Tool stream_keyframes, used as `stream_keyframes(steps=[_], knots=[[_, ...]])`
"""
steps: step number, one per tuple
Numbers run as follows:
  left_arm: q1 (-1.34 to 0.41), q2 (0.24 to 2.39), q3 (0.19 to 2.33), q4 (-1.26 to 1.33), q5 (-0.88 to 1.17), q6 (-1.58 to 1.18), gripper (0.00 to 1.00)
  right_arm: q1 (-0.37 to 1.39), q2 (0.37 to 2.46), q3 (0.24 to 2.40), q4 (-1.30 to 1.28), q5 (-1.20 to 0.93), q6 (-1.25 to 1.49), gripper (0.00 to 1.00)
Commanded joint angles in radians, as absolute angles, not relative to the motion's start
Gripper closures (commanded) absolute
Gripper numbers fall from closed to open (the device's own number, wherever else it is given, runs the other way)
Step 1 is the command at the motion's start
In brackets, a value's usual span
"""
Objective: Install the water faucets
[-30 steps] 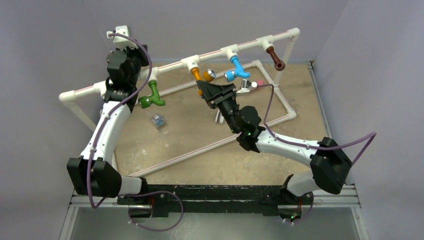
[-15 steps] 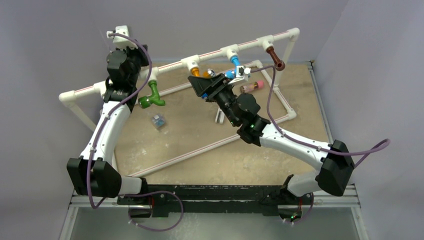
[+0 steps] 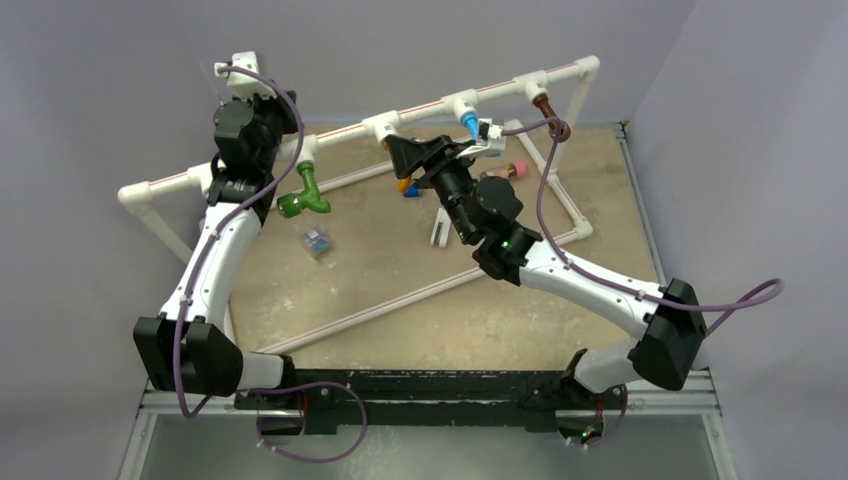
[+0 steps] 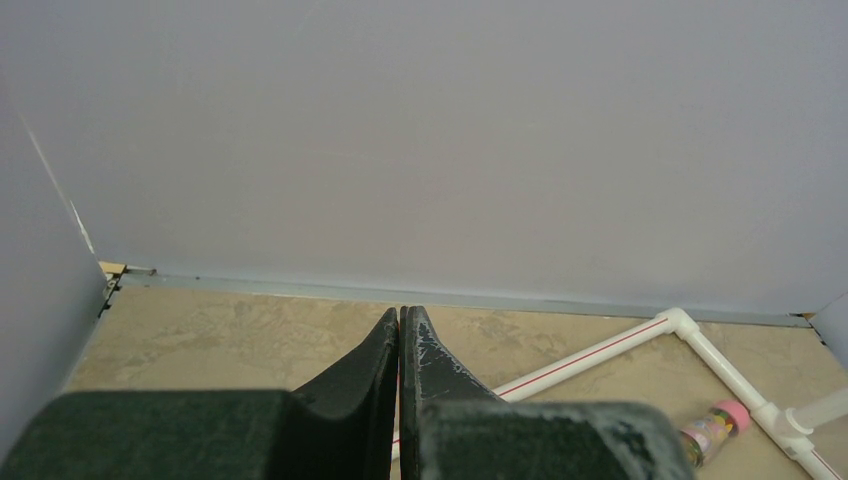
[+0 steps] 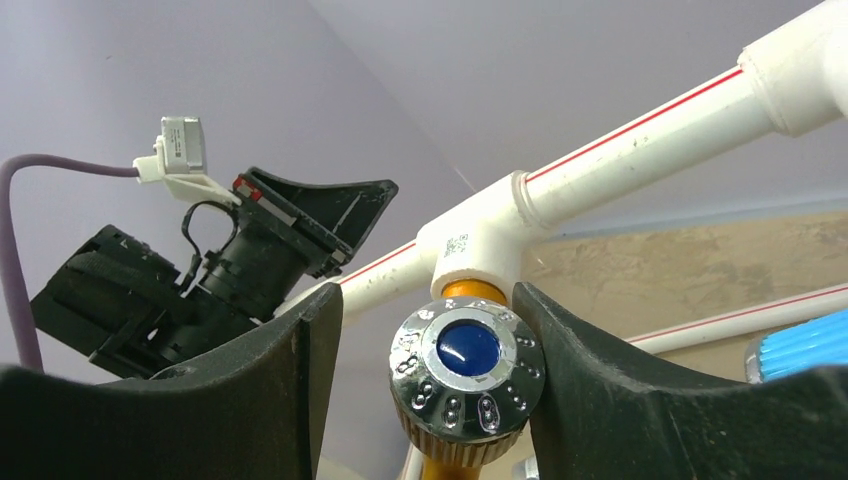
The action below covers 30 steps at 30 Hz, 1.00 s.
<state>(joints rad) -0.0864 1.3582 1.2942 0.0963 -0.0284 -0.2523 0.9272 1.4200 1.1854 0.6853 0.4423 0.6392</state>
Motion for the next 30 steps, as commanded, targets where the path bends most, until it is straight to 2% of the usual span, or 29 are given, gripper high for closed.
stream_keyframes(steps=[1,21,26,30], knots=[[-0.084,1.437,1.206,-0.147,-0.011,-0.268,1.00,0.928,1.415,1.246,0.751,0.460,0.583,0.36],[-0.083,1.445,1.209,-0.152,-0.005,-0.272,1.00,0.954,1.466,1.241,0.663,0.532,0.488,0.36],[-0.083,1.447,1.210,-0.153,-0.005,-0.274,1.00,0.953,1.447,1.222,0.666,0.550,0.487,0.39],[-0.083,1.448,1.210,-0.155,-0.005,-0.275,1.00,0.953,1.436,1.210,0.669,0.556,0.488,0.46]])
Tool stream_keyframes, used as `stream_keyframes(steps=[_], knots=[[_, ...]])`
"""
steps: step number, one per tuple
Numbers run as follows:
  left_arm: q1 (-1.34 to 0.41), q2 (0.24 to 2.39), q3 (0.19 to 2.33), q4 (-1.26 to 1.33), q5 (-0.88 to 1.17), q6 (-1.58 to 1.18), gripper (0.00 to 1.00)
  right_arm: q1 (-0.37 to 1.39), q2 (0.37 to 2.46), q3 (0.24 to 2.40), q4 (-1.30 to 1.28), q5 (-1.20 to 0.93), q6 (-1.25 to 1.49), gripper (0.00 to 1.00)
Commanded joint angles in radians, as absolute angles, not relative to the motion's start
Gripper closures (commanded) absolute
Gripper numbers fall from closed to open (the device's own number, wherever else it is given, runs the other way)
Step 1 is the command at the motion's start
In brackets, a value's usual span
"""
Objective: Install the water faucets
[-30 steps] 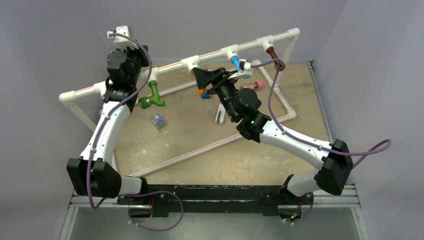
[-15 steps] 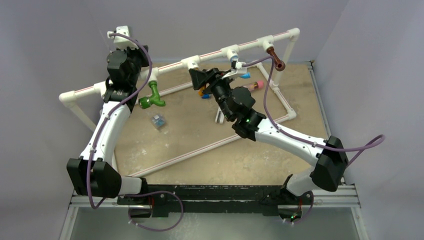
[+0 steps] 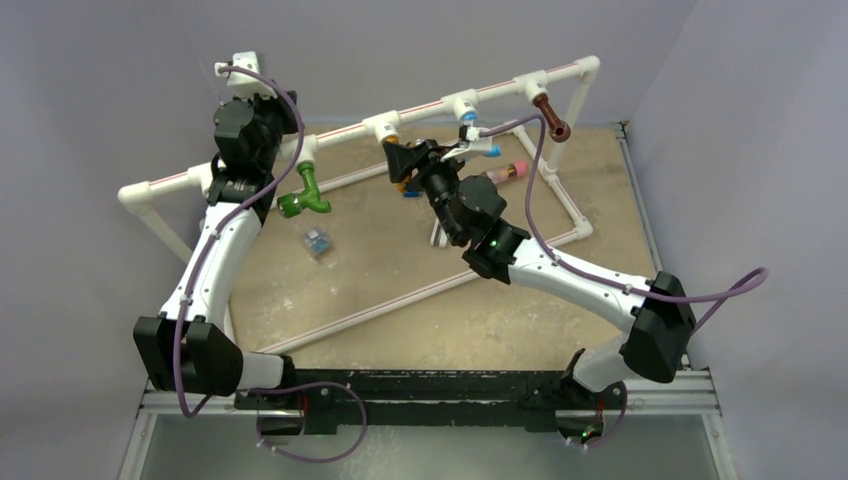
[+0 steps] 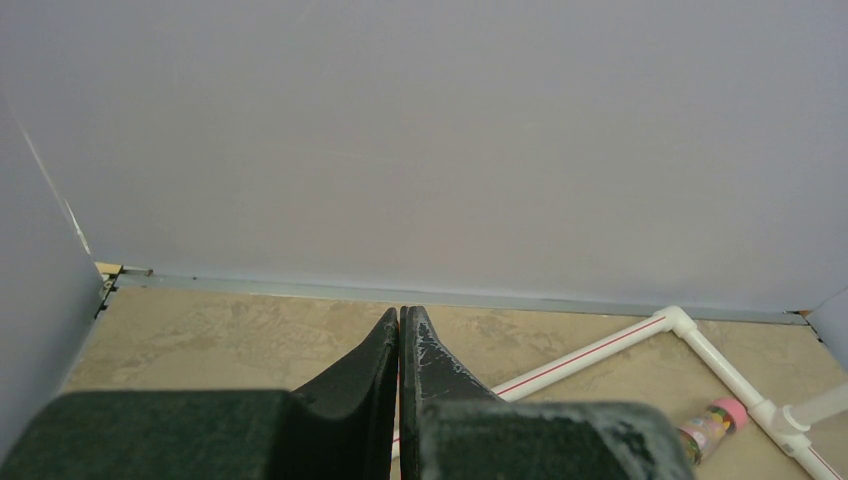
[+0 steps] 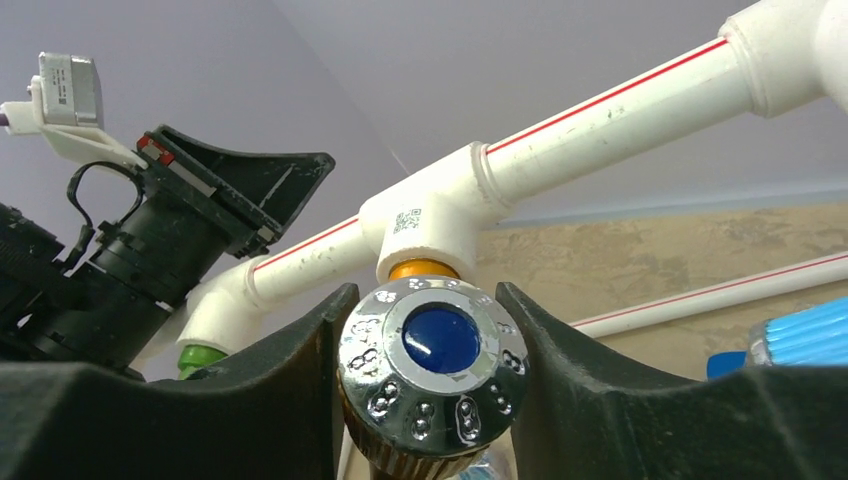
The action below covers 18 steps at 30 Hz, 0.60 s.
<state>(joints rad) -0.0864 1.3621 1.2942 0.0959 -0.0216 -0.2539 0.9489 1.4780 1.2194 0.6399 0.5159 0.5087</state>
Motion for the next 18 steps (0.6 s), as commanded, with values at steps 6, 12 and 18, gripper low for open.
stream_keyframes(steps=[6,12,18], knots=[[-0.083,1.448,1.212,-0.155,-0.005,-0.275,1.00,0.953,1.430,1.202,0.666,0.547,0.501,0.62],[-0.081,1.448,1.212,-0.156,-0.005,-0.276,1.00,0.954,1.418,1.166,0.691,0.518,0.585,1.00],[-0.081,1.447,1.213,-0.158,-0.005,-0.277,1.00,0.951,1.414,1.130,0.708,0.386,0.810,1.00]])
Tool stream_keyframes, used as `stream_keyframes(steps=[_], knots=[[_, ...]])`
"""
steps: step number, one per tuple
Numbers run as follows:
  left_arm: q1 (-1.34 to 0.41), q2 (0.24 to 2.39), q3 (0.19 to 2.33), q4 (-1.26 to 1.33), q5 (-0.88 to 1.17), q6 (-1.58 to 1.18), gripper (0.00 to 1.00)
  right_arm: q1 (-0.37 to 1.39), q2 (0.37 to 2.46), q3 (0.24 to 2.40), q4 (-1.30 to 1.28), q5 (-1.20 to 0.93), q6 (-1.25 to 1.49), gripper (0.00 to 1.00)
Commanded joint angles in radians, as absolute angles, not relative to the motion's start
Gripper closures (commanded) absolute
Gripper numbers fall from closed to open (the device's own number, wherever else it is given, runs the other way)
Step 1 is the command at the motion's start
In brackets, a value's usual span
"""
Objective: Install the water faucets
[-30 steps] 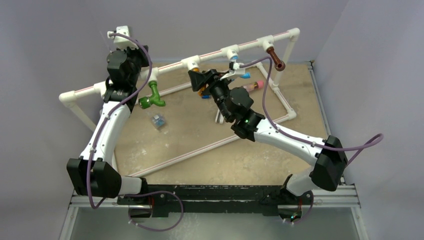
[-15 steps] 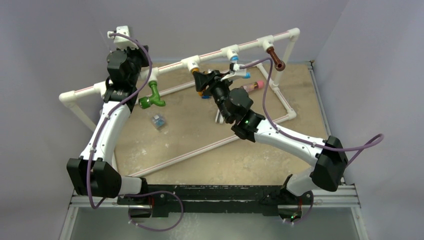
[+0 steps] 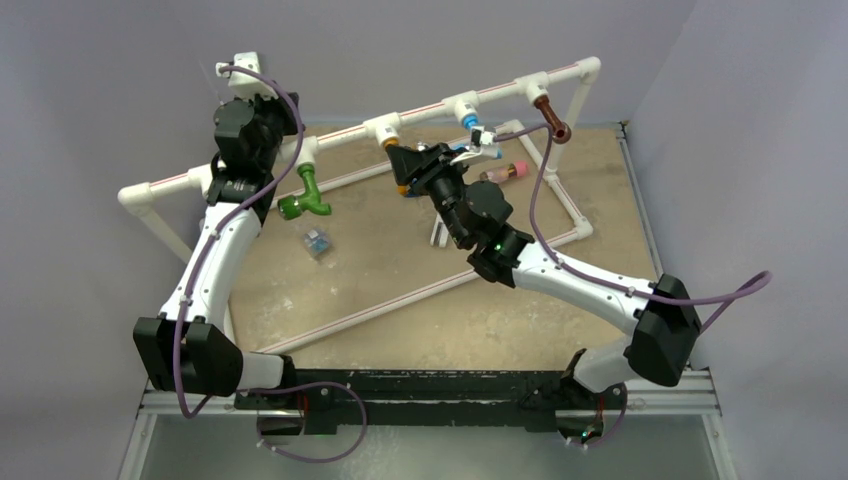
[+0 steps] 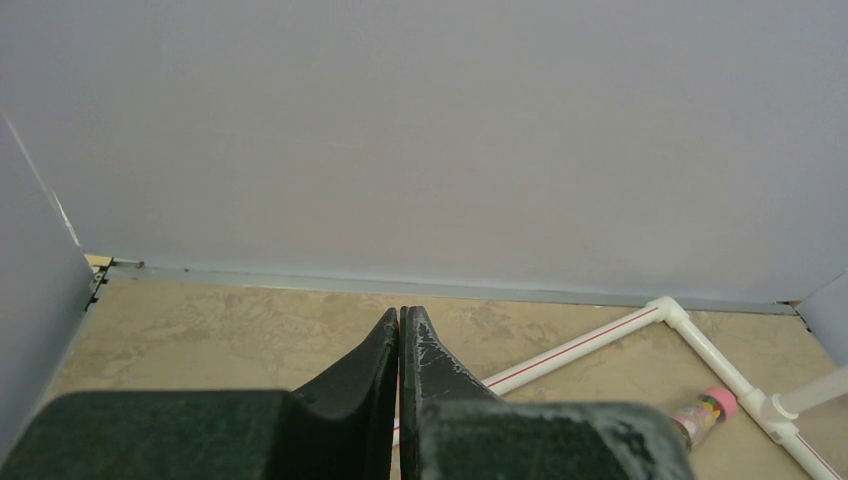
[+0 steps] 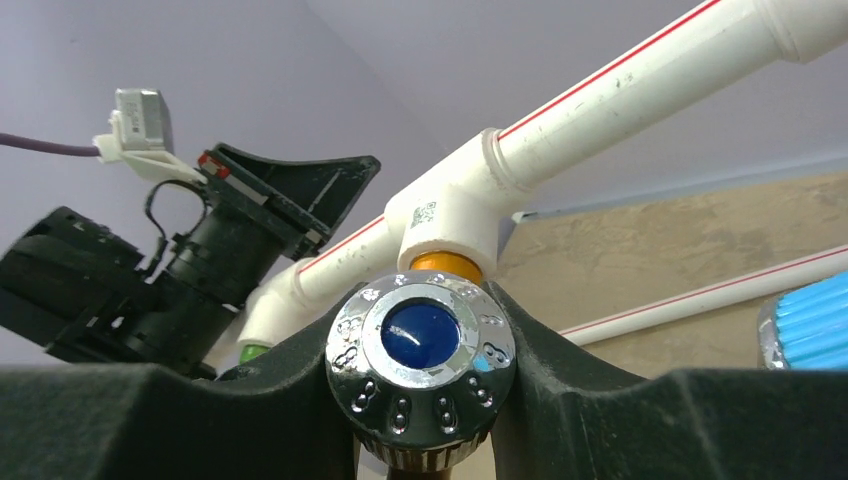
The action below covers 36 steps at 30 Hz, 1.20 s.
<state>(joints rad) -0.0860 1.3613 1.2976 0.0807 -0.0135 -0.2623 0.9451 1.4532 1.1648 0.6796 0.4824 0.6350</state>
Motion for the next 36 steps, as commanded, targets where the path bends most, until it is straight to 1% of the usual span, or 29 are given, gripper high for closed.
stream_keyframes(steps=[1,6,11,17,21,22,25,29,36], knots=[[-0.081,1.447,1.213,-0.158,-0.005,-0.277,1.00,0.951,1.414,1.124,0.719,0.372,0.841,1.00],[-0.081,1.444,1.212,-0.158,-0.005,-0.277,1.00,0.944,1.428,1.104,0.775,0.270,1.034,1.00],[-0.081,1.439,1.212,-0.155,-0.005,-0.278,1.00,0.937,1.448,1.086,0.828,0.203,1.152,1.00],[-0.081,1.437,1.212,-0.156,-0.005,-0.280,1.00,0.935,1.435,1.088,0.814,0.218,1.127,1.00],[-0.081,1.437,1.211,-0.156,-0.005,-0.281,1.00,0.935,1.425,1.113,0.784,0.231,1.047,1.00],[-0.081,1.438,1.210,-0.156,-0.005,-0.281,1.00,0.935,1.425,1.120,0.769,0.232,1.019,0.98],[-0.081,1.438,1.210,-0.155,-0.005,-0.279,1.00,0.935,1.425,1.143,0.728,0.235,0.937,0.78],[-0.081,1.440,1.210,-0.155,-0.005,-0.278,1.00,0.935,1.423,1.174,0.680,0.230,0.876,0.55],[-0.081,1.446,1.210,-0.155,-0.005,-0.278,1.00,0.936,1.389,1.209,0.624,0.264,0.777,0.35]])
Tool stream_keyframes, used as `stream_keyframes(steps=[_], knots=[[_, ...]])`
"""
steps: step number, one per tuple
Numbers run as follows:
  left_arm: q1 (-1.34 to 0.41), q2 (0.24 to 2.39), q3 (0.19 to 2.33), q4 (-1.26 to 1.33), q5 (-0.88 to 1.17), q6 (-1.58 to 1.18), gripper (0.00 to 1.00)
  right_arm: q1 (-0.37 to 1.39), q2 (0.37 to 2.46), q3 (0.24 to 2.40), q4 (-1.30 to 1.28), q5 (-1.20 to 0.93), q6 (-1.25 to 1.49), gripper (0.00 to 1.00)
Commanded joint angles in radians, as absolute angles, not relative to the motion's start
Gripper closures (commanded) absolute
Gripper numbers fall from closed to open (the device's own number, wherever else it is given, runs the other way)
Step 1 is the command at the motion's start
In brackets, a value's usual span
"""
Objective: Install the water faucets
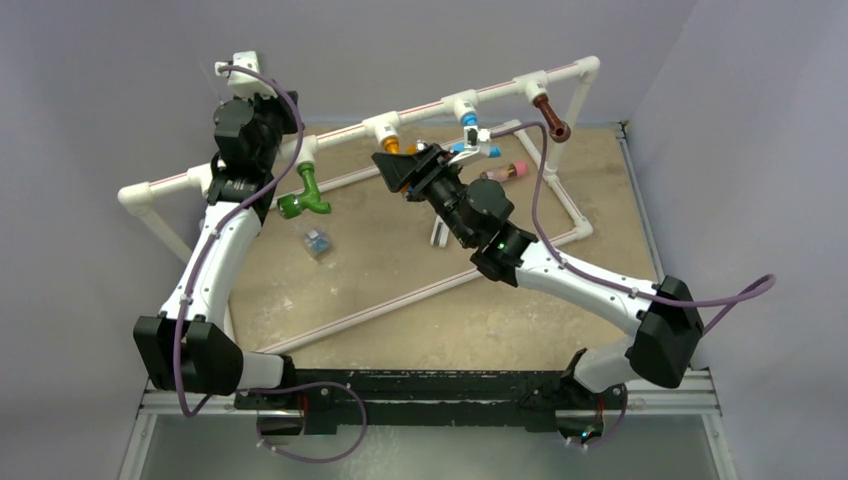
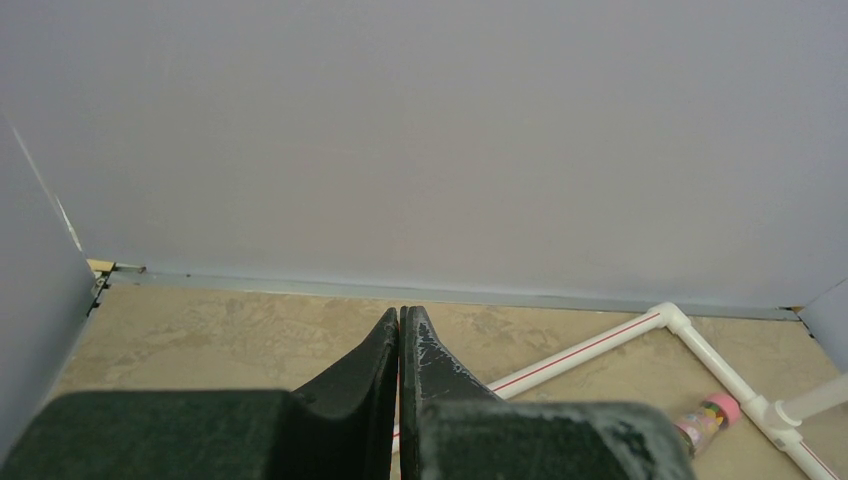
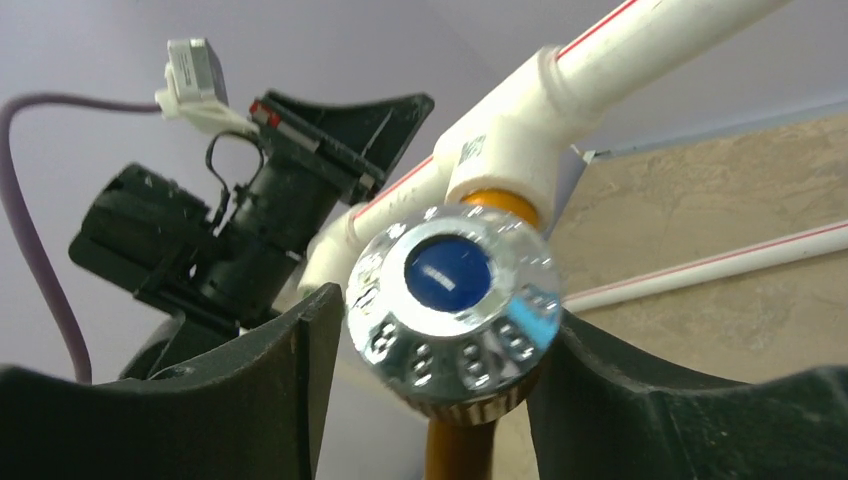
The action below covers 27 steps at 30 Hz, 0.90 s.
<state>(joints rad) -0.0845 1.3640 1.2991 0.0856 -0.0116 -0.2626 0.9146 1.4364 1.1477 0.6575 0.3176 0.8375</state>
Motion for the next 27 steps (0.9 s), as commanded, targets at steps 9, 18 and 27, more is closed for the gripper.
stream_keyframes(steps=[9,18,27], knots=[[-0.081,1.453,1.209,-0.149,-0.014,-0.279,1.00,0.936,1.297,1.236,0.532,0.327,0.630,0.21],[-0.081,1.444,1.210,-0.141,-0.005,-0.301,0.99,0.935,1.123,1.076,0.408,0.388,0.534,0.12],[-0.081,1.465,1.227,-0.121,-0.029,-0.325,0.93,0.935,0.848,0.912,0.214,0.374,0.538,0.07]])
